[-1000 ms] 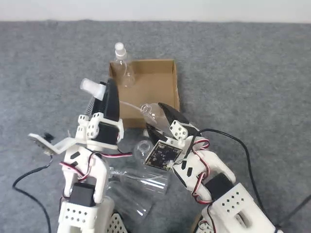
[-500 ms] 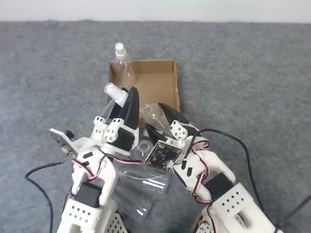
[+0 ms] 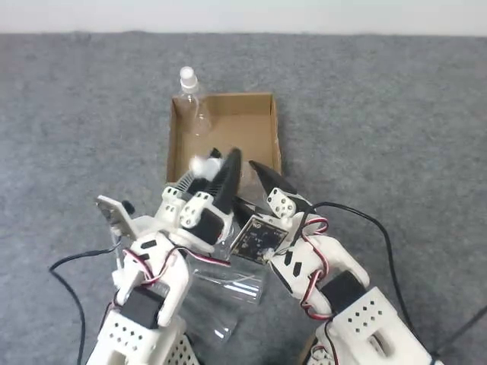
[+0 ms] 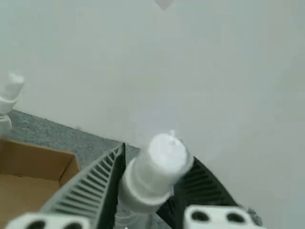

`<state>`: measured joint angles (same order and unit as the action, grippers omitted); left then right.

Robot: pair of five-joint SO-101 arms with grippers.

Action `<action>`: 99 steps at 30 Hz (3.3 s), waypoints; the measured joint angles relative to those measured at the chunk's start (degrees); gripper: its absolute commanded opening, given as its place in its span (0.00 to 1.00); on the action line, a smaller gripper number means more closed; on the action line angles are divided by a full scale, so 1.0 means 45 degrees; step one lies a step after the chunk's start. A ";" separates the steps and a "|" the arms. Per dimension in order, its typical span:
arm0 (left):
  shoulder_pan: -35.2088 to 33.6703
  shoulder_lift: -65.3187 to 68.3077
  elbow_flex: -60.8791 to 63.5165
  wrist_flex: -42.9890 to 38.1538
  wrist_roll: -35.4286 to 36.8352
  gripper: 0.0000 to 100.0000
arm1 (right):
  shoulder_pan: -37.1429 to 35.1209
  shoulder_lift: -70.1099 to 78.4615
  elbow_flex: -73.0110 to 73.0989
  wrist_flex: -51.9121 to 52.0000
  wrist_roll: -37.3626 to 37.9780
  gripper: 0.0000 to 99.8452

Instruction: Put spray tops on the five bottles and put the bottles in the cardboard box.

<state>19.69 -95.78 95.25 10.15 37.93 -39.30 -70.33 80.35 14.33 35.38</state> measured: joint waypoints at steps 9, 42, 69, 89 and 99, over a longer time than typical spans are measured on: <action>0.0020 0.0000 0.0000 0.0078 0.0020 0.16 | -0.0020 0.0000 0.0000 0.0000 -0.0059 0.05; -0.0899 0.0020 -0.2188 0.2813 0.1680 0.16 | 0.0137 0.0000 0.0156 0.0000 -0.0059 0.05; 0.0020 0.0000 -0.1758 0.2813 -0.1094 0.08 | 0.0215 0.0000 0.0313 0.0000 -0.2520 0.05; 0.0098 0.0000 -0.1739 0.2813 -0.1426 0.22 | 0.0176 0.0000 0.0606 0.0020 -0.2559 0.05; -0.0977 0.0000 -0.1739 0.2696 -0.0391 0.22 | 0.0176 -0.0078 0.0625 0.0274 -0.1543 0.05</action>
<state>15.30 -95.78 87.43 22.29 36.18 -38.51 -70.68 83.16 15.56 28.44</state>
